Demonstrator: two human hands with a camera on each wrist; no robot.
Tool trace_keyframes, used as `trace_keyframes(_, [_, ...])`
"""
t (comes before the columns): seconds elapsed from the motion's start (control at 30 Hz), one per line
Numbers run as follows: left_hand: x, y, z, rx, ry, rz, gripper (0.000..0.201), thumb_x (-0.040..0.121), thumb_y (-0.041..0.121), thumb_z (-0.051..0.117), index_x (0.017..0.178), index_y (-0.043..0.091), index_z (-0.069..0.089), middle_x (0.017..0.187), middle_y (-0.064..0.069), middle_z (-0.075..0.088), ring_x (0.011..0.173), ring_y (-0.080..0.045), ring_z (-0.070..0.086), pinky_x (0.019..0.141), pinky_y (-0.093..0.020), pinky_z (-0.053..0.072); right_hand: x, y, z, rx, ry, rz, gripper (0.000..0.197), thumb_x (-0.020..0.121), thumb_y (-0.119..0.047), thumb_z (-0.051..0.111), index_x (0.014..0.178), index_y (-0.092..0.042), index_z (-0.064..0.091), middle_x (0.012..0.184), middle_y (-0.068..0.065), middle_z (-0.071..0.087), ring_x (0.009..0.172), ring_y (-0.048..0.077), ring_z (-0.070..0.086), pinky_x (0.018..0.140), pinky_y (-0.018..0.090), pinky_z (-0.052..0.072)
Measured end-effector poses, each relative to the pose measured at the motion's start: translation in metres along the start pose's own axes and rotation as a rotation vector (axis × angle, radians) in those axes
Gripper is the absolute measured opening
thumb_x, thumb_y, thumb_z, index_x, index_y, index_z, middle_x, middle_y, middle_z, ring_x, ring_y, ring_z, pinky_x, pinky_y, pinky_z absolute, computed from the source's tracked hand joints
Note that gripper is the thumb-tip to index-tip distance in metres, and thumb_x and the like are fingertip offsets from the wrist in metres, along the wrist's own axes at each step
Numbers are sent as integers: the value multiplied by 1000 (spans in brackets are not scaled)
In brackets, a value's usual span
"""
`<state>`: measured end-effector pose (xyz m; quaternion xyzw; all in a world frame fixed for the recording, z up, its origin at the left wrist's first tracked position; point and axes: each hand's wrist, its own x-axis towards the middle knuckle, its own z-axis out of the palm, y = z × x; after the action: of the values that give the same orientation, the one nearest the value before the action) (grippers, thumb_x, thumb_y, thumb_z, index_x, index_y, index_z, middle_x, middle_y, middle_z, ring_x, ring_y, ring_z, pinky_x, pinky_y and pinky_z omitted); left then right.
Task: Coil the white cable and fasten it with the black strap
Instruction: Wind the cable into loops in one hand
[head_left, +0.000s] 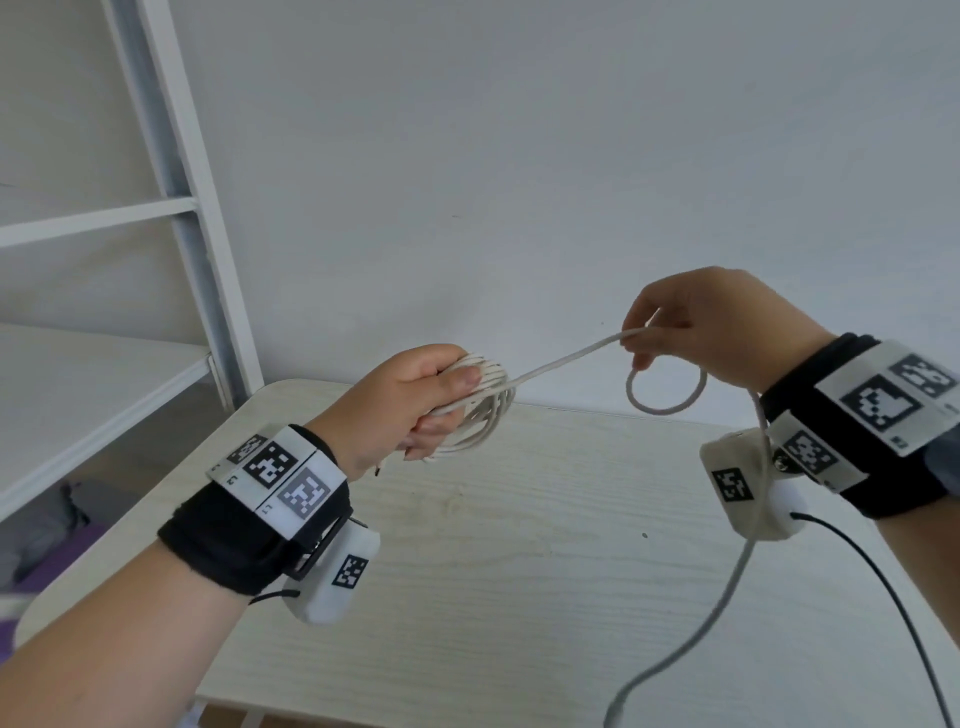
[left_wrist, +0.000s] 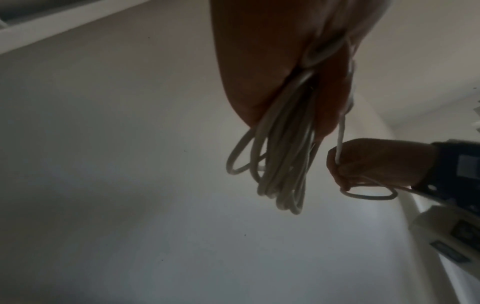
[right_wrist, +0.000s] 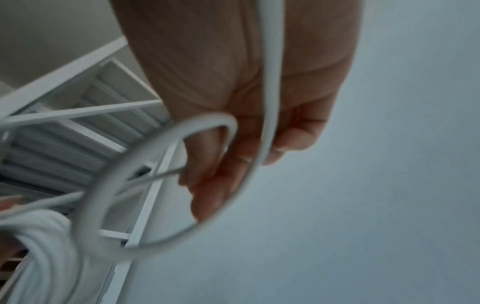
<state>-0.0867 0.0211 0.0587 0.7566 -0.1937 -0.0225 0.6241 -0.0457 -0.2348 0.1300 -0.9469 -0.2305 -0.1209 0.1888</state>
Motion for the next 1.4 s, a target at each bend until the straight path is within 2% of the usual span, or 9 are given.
trace_keyframes(0.07, [-2,-1,-3,-95,-22,-22,27,93,25,50,73,9,43,44,4,30,33,-8,19,37,-18,24,1,6,4,165,97,-16,9,81,-25,67,73,-24,69,65,-9,72,60,0,63,62,20,50])
trace_keyframes(0.17, [-3,-2,-4,-272,-75,-46,25,88,26,48,70,9,47,40,6,29,30,-6,18,36,-14,23,3,10,16,329,152,-24,10,80,-24,68,71,-26,70,65,-15,70,50,1,58,52,9,46])
trace_keyframes(0.33, [-1,-1,-4,-438,-115,-63,25,88,26,45,71,9,52,35,8,28,27,-3,21,33,-12,25,8,6,27,545,211,-9,14,85,-12,63,76,-20,70,58,-10,67,39,6,56,41,15,45])
trace_keyframes(0.53, [1,1,-10,-626,-163,-75,24,85,31,57,69,12,59,35,11,30,25,0,24,31,-11,29,13,-2,40,857,33,115,16,91,-8,53,83,-12,67,59,-1,64,32,6,41,33,16,32])
trace_keyframes(0.63, [1,2,-9,-746,-282,-93,23,77,33,67,70,13,61,40,9,21,29,-6,17,30,-12,26,16,-5,47,852,29,98,17,91,-10,52,80,-12,65,51,-2,55,29,5,33,32,15,25])
trace_keyframes(0.8, [3,4,-11,-988,-460,-77,25,90,29,57,81,7,60,44,6,27,32,-8,24,34,-19,28,15,-7,60,592,68,63,15,86,-21,62,75,-12,66,36,-8,48,26,5,35,32,14,31])
trace_keyframes(1.13, [10,2,-9,-1186,-215,1,27,92,34,48,81,10,54,44,8,26,33,-6,21,35,-16,29,-6,-5,96,399,70,-77,4,79,-21,69,80,-24,67,47,-12,49,46,0,47,54,8,39])
trace_keyframes(1.3, [15,5,1,-1171,80,31,31,93,41,45,80,13,48,41,7,35,29,-7,34,34,-12,30,-19,-13,107,346,-33,-141,33,78,-20,71,106,-28,55,59,-9,48,56,2,48,61,10,41])
trace_keyframes(1.4, [17,5,2,-1102,186,54,32,96,41,40,79,14,47,42,8,33,30,-6,32,35,-12,30,-25,-17,108,378,-81,-109,34,79,-16,70,106,-28,54,60,-9,49,55,0,48,61,10,42])
